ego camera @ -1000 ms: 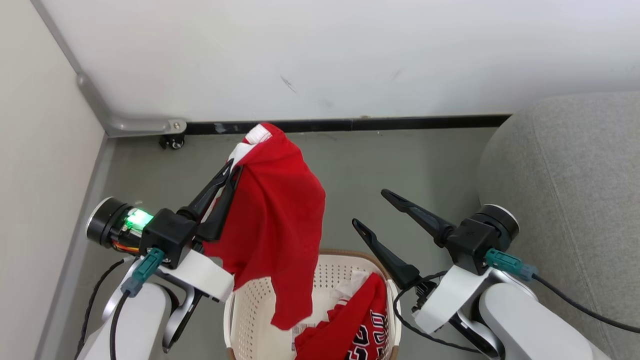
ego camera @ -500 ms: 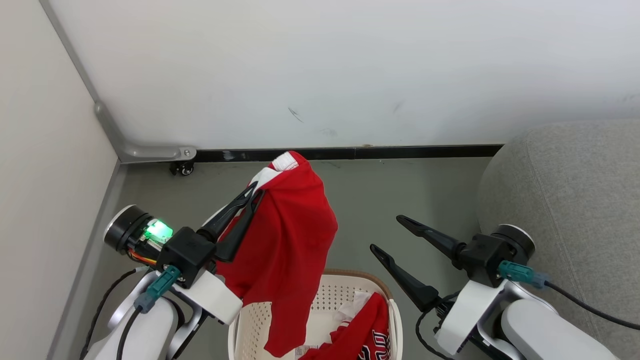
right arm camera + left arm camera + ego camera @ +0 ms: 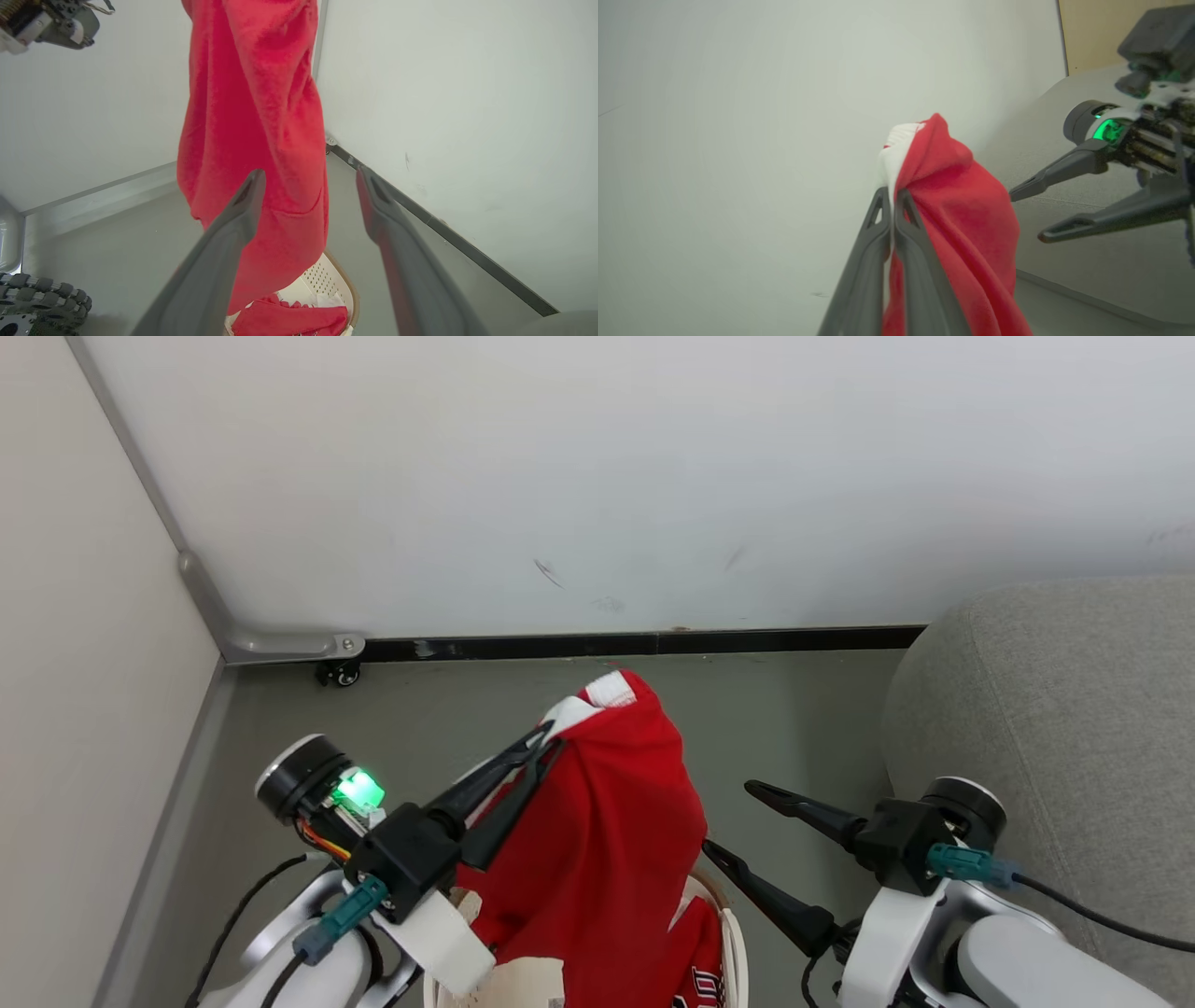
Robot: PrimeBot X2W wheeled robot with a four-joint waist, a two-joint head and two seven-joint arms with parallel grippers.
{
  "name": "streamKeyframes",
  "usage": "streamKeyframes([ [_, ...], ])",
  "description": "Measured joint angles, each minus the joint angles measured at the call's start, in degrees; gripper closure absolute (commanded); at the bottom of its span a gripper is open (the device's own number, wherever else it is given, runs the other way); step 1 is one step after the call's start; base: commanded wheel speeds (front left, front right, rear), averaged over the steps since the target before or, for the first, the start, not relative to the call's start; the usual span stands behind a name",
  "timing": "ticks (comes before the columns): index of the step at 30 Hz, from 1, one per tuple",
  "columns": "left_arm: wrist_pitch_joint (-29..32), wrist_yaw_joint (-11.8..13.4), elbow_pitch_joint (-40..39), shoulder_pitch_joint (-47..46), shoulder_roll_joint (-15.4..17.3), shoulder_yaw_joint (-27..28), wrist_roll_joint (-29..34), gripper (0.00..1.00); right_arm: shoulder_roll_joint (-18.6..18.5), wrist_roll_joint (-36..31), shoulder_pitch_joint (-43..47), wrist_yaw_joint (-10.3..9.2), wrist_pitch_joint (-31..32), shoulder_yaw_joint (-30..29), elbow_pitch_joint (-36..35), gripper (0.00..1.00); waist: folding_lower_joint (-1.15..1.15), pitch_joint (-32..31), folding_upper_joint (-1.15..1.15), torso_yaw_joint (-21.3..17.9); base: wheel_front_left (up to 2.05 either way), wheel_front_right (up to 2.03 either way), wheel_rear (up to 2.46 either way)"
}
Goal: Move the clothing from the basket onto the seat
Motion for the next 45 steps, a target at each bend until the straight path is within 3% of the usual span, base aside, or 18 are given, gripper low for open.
streamKeyframes([
  [6,0.0,0.0,-1.98,-0.51,1.47,-3.52,-1.64,1.0,-1.75,1.41,-0.87,0.0,1.36,1.62,-0.53,0.0,0.0,0.02,0.0,-0.07,0.0,0.0,0.0],
  [24,1.0,0.0,-4.66,-3.86,3.46,-8.93,-6.01,1.0,-1.3,5.41,-6.37,0.0,2.83,11.18,-0.74,0.0,0.0,0.16,0.0,1.5,0.0,0.0,0.0],
  [26,1.02,0.0,-4.65,-3.93,3.49,-8.93,-6.6,1.0,-1.16,5.41,-6.99,0.0,2.81,12.06,-0.51,0.45,0.0,0.15,0.0,1.68,0.0,0.0,0.0],
  [28,1.03,0.0,-4.59,-3.93,3.57,-8.86,-7.28,1.0,-1.15,5.42,-7.23,0.0,2.49,12.56,-0.23,0.72,0.0,0.14,0.0,1.82,0.0,0.0,0.0],
  [29,1.1,0.0,-4.55,-3.93,3.57,-8.8,-7.77,1.0,-1.14,5.42,-7.37,0.0,2.46,12.93,-0.09,0.91,0.0,0.13,0.0,1.86,0.0,0.0,0.0],
  [30,1.19,0.0,-4.49,-3.93,3.63,-8.78,-8.03,1.0,-1.13,5.43,-7.62,0.0,2.29,13.32,0.01,1.0,0.0,0.13,0.0,1.88,0.0,0.0,0.0],
  [44,1.79,0.0,-2.09,-3.26,4.46,-8.44,-13.47,1.0,-2.64,8.45,-8.25,0.0,-1.89,12.14,0.7,1.0,0.0,0.09,0.0,0.85,0.0,0.0,0.0],
  [45,1.79,0.0,-1.98,-3.06,4.59,-8.49,-13.79,0.96,-2.88,8.72,-8.25,0.0,-2.09,11.71,0.81,1.0,0.0,0.1,0.0,0.71,0.0,0.0,0.0],
])
